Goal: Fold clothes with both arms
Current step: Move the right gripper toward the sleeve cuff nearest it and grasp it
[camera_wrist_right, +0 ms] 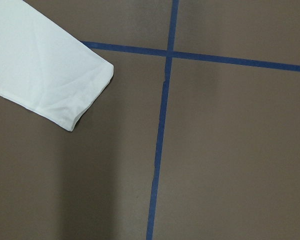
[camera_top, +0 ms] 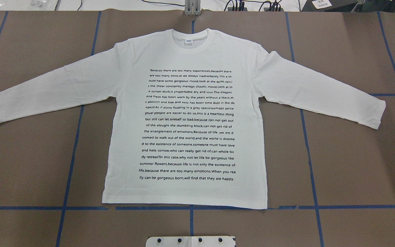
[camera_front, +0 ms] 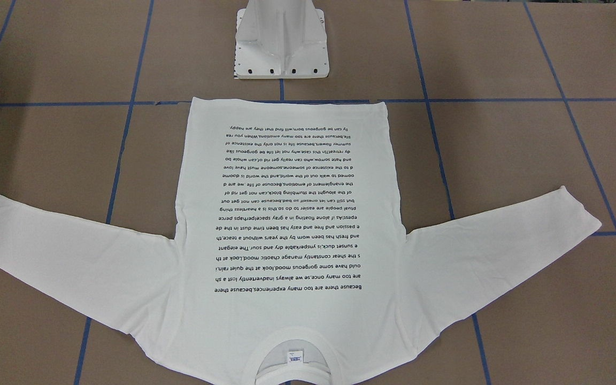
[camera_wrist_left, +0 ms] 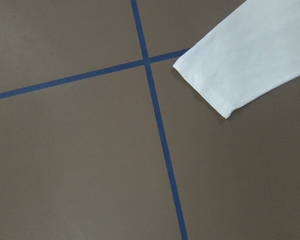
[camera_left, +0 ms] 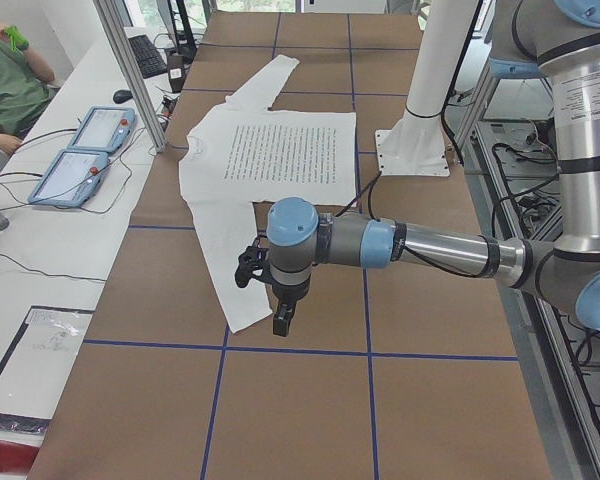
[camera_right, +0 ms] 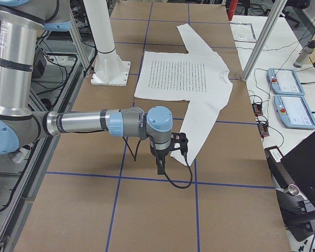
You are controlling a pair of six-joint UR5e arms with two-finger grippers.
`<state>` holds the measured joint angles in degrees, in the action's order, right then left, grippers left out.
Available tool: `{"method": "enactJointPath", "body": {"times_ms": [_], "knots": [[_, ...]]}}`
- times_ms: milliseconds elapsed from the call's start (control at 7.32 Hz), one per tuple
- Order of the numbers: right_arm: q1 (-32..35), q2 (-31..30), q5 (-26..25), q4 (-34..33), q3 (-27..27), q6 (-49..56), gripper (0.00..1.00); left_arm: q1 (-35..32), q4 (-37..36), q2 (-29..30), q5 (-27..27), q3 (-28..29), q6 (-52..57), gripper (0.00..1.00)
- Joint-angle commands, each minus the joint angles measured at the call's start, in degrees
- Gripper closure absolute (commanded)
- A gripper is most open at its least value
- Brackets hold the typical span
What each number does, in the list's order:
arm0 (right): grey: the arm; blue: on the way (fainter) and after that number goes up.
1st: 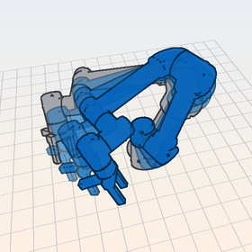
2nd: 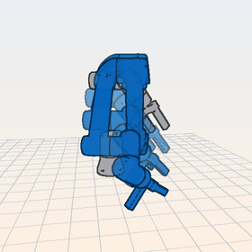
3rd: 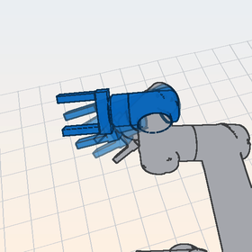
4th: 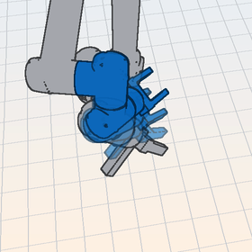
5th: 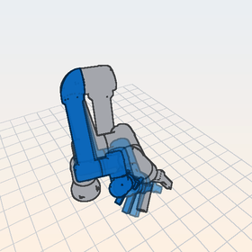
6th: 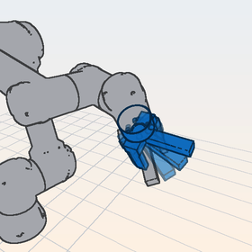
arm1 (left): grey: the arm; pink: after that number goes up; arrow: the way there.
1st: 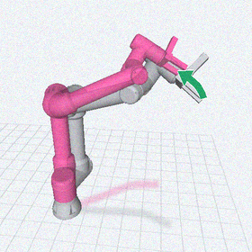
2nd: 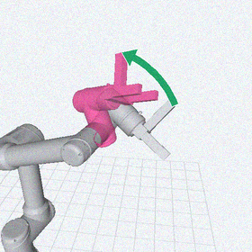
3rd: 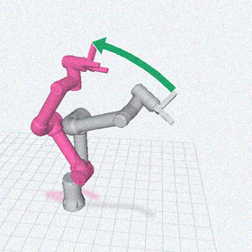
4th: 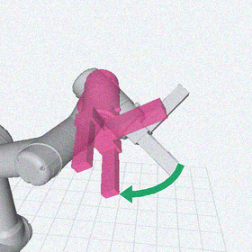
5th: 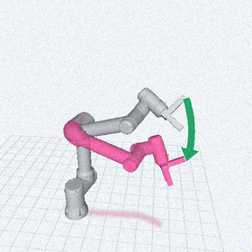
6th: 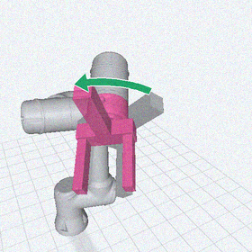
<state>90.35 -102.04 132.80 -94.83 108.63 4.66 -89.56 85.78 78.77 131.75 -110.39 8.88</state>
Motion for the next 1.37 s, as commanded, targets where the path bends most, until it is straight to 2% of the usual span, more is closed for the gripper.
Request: {"method": "enactJointPath", "body": {"times_ms": [0, 410, 683, 1093, 1230], "knots": [[0.0, 0.0, 0.0, 0.0, 0.0, 0.0, 0.0, 0.0, 0.0, 0.0, -0.3, -0.1, 0.2, 0.0], [-2.5, 0.4, -0.8, 1.9, 2.3, 0.6, 0.0, 0.3, 0.0, 0.9, -3.6, -3.6, 0.2, 0.0], [-8.8, 2.6, -0.7, 9.5, -1.6, -7.7, 0.0, 0.3, 0.1, 2.6, -4.1, -3.8, 0.1, 0.0], [-15.2, 4.9, -0.3, 38.4, -17.5, -24.2, 0.0, 0.2, 0.0, 2.4, -4.1, -4.0, 0.1, 0.0], [-16.0, 8.7, -0.2, 42.6, -23.1, -28.4, 0.0, 0.2, 0.1, 2.4, -4.1, -4.0, 0.0, 0.0]]}}
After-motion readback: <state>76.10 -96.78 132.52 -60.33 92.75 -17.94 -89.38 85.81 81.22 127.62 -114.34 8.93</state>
